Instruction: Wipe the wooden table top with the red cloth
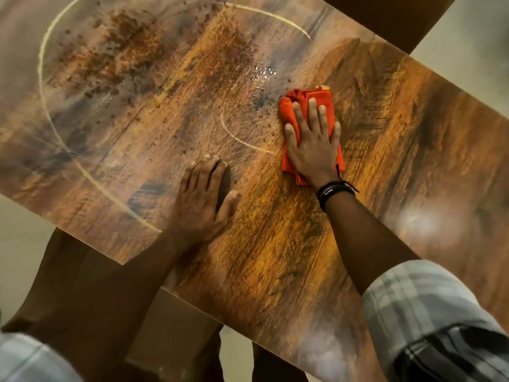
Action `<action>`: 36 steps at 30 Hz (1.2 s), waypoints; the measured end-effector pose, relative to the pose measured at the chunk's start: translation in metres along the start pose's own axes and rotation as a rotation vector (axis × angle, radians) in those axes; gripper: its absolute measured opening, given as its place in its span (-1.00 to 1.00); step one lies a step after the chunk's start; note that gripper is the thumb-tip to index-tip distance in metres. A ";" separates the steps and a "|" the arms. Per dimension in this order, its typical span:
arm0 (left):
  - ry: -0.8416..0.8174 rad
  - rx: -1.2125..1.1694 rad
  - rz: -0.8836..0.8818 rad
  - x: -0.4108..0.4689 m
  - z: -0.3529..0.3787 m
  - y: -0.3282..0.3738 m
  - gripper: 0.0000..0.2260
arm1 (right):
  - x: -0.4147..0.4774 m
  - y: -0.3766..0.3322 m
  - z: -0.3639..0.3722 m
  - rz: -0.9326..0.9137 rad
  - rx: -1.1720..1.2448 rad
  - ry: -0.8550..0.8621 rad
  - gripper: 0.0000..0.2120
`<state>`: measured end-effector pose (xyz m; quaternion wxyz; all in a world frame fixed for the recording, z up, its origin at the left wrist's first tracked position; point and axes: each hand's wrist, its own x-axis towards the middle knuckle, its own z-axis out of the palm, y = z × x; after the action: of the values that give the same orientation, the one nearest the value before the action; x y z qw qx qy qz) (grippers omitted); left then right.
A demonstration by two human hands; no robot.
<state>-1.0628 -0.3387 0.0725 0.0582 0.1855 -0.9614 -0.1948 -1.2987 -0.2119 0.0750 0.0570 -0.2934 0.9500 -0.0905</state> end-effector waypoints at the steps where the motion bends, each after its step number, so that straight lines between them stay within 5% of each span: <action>1: 0.006 -0.003 -0.004 0.000 0.000 0.000 -0.43 | -0.013 -0.005 0.001 -0.024 0.004 0.006 -0.42; 12: 0.067 0.001 0.023 -0.001 0.000 0.001 -0.51 | -0.212 -0.016 0.005 -0.333 -0.048 -0.144 -0.47; 25: 0.058 -0.045 0.008 -0.002 0.000 -0.001 -0.53 | -0.079 -0.027 0.012 -0.020 -0.005 -0.007 -0.44; 36: 0.081 -0.395 -0.103 -0.003 -0.009 -0.001 -0.52 | -0.295 -0.078 0.026 -0.371 -0.009 -0.162 -0.46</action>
<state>-1.0579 -0.3416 0.0802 0.1218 0.2271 -0.8906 -0.3748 -1.0095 -0.1107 0.0821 0.1145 -0.4700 0.8723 -0.0711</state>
